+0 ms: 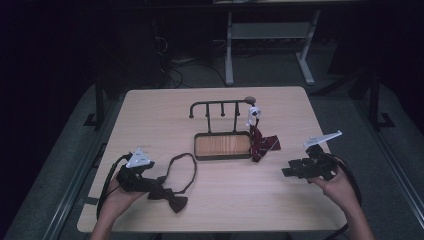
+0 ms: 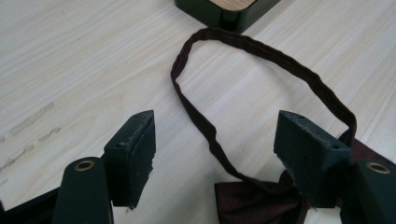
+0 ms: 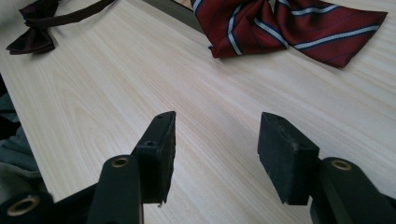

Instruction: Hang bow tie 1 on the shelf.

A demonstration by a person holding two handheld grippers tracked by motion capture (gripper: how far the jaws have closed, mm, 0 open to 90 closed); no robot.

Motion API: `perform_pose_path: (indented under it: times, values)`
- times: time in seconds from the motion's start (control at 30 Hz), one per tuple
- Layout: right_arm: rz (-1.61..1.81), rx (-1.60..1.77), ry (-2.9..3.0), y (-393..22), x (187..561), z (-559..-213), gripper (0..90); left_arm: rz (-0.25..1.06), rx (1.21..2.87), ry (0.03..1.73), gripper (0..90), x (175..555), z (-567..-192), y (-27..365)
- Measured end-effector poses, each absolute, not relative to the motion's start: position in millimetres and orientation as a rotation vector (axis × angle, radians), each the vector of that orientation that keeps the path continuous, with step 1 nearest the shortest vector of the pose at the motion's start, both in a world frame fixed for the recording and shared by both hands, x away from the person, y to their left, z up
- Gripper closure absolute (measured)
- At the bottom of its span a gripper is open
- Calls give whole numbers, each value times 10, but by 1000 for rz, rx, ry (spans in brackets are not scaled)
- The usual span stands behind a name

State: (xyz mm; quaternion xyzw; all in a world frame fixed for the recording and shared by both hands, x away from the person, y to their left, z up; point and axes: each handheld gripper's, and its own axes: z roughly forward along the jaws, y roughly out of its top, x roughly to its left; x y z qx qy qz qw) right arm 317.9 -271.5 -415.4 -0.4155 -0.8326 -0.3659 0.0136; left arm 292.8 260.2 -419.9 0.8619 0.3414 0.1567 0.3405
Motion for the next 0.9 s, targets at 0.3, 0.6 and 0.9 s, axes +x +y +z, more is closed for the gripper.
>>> perform_pose_path:
  times: [0.3,0.6,0.9]
  values:
    - [-1141,-1291,-2592,-2713,3092,-4265,464,371,2282,904,327,3133,-4199,2526]
    - [-1151,-1299,-2605,-2685,2989,-4378,460,327,2335,914,392,3338,-4180,2402]
    - [-1185,-1331,-2610,-2659,2931,-4431,458,326,2383,924,452,3510,-4141,2317]
